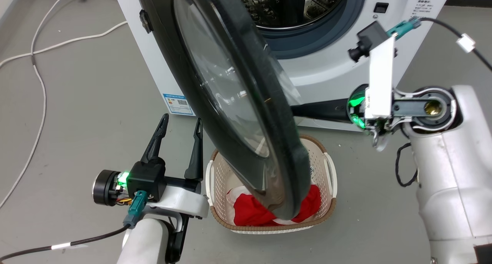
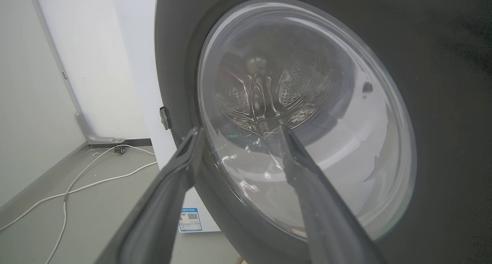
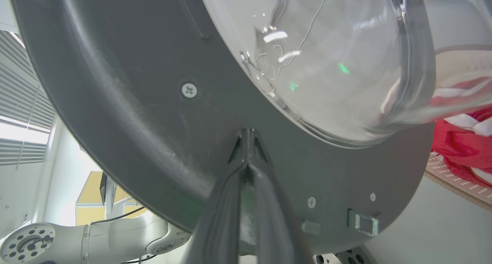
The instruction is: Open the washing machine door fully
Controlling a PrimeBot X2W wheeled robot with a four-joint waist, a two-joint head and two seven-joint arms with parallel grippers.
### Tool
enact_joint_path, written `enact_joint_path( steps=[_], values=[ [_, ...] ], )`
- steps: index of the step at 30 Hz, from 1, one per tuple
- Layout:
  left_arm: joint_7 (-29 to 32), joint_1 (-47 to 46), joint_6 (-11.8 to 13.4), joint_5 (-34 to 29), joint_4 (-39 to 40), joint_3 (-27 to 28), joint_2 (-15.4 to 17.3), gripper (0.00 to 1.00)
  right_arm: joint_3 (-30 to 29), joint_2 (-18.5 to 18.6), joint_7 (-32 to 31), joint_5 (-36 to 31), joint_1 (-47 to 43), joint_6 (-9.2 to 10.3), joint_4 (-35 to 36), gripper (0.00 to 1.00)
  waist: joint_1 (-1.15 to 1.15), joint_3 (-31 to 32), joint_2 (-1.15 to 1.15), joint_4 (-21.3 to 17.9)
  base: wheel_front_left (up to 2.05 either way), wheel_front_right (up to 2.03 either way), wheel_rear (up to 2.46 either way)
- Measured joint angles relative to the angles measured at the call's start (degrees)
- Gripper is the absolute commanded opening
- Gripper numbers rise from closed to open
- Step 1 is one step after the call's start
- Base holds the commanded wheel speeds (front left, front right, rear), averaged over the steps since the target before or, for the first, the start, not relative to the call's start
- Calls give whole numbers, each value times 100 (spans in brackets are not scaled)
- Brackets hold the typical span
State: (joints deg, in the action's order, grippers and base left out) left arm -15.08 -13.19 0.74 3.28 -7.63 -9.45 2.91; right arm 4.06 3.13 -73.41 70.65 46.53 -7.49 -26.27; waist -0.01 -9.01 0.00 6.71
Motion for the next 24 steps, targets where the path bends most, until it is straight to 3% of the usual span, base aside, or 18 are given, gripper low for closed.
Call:
enact_joint_path(
  steps=[13,17,24],
  values=[
    [0,8,54,83,15,-12,0,100,666,-7,506,605,-257,-1,166,0,0,19,0,-19,0,0,0],
    [0,9,80,102,23,-2,0,100,545,-18,1255,543,-322,-1,270,0,1,2,0,-59,0,0,0],
    [0,16,134,146,24,24,0,100,-154,-18,2642,680,-605,0,335,0,1,-6,0,-155,0,0,0]
  ],
)
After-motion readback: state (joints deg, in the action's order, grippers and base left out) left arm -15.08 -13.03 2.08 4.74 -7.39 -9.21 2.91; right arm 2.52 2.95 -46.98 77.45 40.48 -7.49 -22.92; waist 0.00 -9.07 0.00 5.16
